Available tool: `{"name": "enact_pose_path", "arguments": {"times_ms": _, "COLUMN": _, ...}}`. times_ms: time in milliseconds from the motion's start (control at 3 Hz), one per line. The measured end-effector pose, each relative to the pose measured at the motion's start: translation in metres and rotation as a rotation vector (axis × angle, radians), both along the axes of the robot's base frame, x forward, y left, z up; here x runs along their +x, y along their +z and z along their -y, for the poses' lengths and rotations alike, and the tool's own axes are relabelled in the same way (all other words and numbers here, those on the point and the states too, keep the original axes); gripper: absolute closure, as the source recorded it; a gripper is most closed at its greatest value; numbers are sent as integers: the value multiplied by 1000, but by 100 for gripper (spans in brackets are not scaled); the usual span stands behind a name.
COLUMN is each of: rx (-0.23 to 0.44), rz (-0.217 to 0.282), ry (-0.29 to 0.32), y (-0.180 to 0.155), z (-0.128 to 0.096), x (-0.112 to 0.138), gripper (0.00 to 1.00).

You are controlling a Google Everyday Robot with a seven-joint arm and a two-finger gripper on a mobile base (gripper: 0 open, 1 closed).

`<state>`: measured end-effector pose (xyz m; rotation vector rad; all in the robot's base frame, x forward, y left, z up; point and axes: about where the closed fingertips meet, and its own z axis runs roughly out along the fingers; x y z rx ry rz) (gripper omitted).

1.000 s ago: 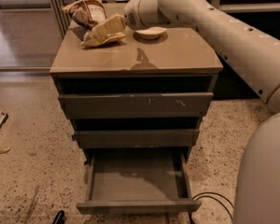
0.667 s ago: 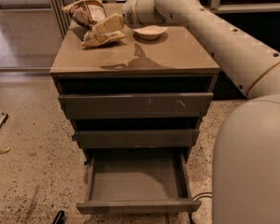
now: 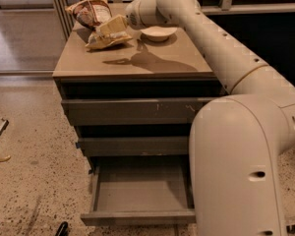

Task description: Place brown chip bag into bottom drawer

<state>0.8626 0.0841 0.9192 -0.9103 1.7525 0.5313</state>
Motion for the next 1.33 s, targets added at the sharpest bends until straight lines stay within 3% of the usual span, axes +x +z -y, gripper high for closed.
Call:
{"name": "enact_pose_path", "arguments": {"times_ms": 1000, "rx": 8, "rz": -71, "ry": 83, "y": -37, "z": -49, "x": 18, "gripper": 0}}
{"name": "enact_pose_path", "arguments": {"times_ms": 1333, "rx": 7, "rz": -92, "ry": 91, "y": -45, "z": -61, "x": 23, "gripper": 18}}
